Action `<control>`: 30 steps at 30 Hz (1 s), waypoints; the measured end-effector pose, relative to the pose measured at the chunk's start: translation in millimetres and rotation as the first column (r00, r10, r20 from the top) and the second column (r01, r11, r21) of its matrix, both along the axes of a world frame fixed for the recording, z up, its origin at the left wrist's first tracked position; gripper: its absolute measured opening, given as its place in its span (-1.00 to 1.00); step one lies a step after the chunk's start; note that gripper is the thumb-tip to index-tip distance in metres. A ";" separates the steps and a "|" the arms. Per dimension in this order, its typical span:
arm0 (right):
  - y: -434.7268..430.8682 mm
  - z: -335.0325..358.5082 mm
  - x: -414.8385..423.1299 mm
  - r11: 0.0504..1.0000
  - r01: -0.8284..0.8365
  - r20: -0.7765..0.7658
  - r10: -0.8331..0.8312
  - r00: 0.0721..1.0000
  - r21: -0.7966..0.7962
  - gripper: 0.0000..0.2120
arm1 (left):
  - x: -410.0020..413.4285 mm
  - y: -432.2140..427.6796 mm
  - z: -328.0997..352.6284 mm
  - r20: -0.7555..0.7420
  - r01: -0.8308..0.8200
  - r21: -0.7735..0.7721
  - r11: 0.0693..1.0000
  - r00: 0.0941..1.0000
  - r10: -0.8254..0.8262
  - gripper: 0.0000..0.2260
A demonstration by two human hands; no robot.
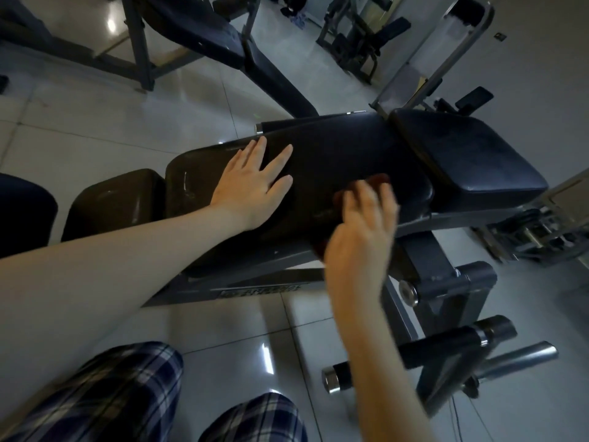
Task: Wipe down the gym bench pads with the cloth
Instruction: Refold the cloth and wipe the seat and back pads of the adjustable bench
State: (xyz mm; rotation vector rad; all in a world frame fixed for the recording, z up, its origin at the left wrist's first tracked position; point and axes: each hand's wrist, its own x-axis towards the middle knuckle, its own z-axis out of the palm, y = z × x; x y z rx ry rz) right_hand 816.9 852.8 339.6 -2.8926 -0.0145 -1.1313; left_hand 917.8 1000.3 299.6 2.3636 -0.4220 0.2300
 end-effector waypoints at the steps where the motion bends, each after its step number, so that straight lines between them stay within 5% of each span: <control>1: 18.2 -13.3 -3.9 0.999 -0.040 -0.019 0.039 0.999 -0.007 -0.61 | -0.3 0.3 0.3 -0.001 0.008 -0.004 1.000 1.000 -0.008 -0.52; 8: 27.0 -30.0 -22.2 0.914 -0.311 -0.228 0.254 0.940 -0.262 -0.59 | -0.4 1.4 2.4 0.003 0.016 -0.056 0.998 1.000 -0.016 -0.54; 12: -37.4 18.9 -4.0 0.851 -0.274 -0.264 0.166 0.950 -0.448 -0.53 | 1.5 1.9 -0.5 0.001 0.009 -0.045 0.999 1.000 -0.008 -0.54; 16: -79.3 52.2 7.5 0.939 -0.067 -0.132 0.023 0.991 -0.336 -0.62 | 1.6 0.8 -0.1 0.003 0.013 -0.049 0.999 1.000 -0.013 -0.54; 20: -32.7 18.3 8.8 0.994 0.070 0.012 -0.069 0.998 -0.082 -0.59 | 0.5 1.2 0.4 -0.011 0.002 -0.066 0.998 1.000 -0.002 -0.55; 24: 26.9 -32.4 -7.8 0.992 -0.090 0.005 0.091 0.996 -0.086 -0.66 | -0.5 0.9 1.5 -0.014 0.017 -0.070 0.997 1.000 -0.018 -0.55; 30: 3.8 -20.9 -20.2 0.847 -0.373 -0.258 0.291 0.921 -0.378 -0.54 | -0.5 1.6 1.9 -0.008 0.012 -0.059 0.998 1.000 -0.012 -0.55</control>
